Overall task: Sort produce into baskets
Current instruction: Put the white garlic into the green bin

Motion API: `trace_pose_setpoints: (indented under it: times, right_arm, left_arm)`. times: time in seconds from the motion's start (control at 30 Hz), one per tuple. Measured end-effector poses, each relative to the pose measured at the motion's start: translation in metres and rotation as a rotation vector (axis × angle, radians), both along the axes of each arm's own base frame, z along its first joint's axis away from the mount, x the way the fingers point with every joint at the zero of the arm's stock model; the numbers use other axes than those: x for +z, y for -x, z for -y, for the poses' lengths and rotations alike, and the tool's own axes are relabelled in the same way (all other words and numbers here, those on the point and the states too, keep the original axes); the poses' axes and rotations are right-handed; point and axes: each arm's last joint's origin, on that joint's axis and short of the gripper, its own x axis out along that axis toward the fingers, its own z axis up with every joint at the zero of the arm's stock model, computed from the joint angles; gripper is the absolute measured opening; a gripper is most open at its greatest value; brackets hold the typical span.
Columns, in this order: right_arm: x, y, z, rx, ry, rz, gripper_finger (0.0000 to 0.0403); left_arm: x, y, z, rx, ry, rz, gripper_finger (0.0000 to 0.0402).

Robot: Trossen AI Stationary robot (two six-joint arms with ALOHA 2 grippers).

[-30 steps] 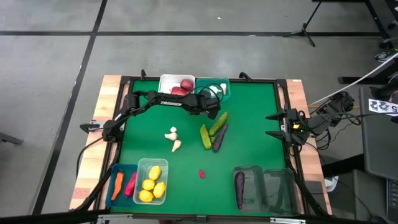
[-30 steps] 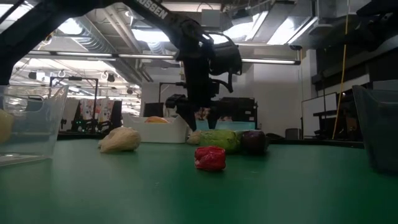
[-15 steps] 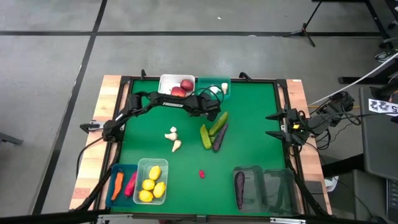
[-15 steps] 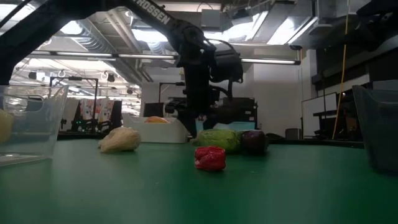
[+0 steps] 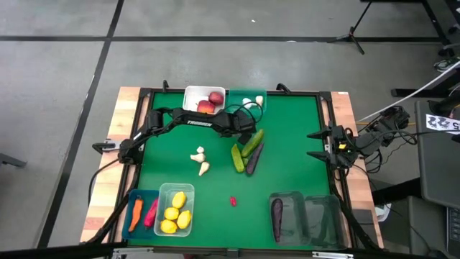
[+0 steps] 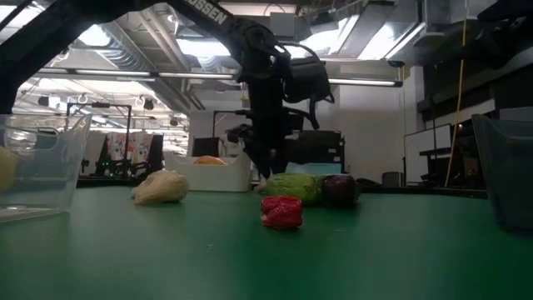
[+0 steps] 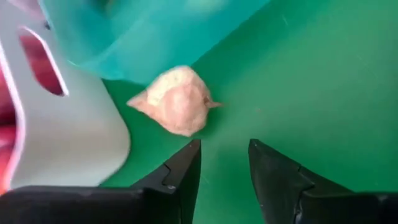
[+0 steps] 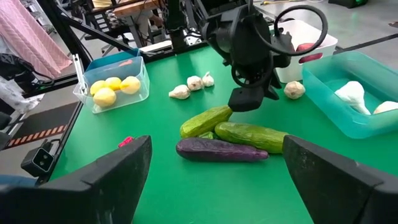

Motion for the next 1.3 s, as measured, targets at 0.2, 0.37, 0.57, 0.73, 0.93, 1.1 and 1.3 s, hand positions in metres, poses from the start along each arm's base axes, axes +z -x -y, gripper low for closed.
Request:
trace_pose_setpoints:
  times: [0.2, 0.37, 0.57, 0.73, 0.93, 1.1, 1.3]
  right_arm:
    - [0.0, 0.0, 0.0, 0.0, 0.001, -0.001, 0.036]
    - [0.0, 0.0, 0.0, 0.0, 0.002, -0.002, 0.036]
    - [0.0, 0.0, 0.0, 0.0, 0.002, -0.002, 0.036]
    - [0.0, 0.0, 0.0, 0.0, 0.002, -0.003, 0.036]
    - [0.0, 0.0, 0.0, 0.0, 0.002, -0.002, 0.036]
    - [0.0, 0.0, 0.0, 0.0, 0.002, -0.002, 0.036]
    - [0.0, 0.0, 0.0, -0.006, -0.014, -0.001, 0.036]
  left_arm:
    - [-0.001, 0.004, 0.0, 0.035, -0.008, -0.024, 0.0116]
    - [0.007, 0.007, 0.0, 0.033, 0.001, -0.086, 0.0079]
    - [0.015, 0.007, -0.006, 0.01, -0.08, -0.137, 0.0016]
    - [0.013, 0.012, -0.026, 0.041, -0.095, -0.145, 0.0007]
    - [0.013, 0.013, -0.037, 0.044, -0.069, -0.123, 0.0004]
    - [0.013, 0.008, -0.04, 0.013, -0.021, -0.064, 0.0002]
    - [0.013, 0.008, -0.039, 0.005, 0.0, -0.059, 0.0002]
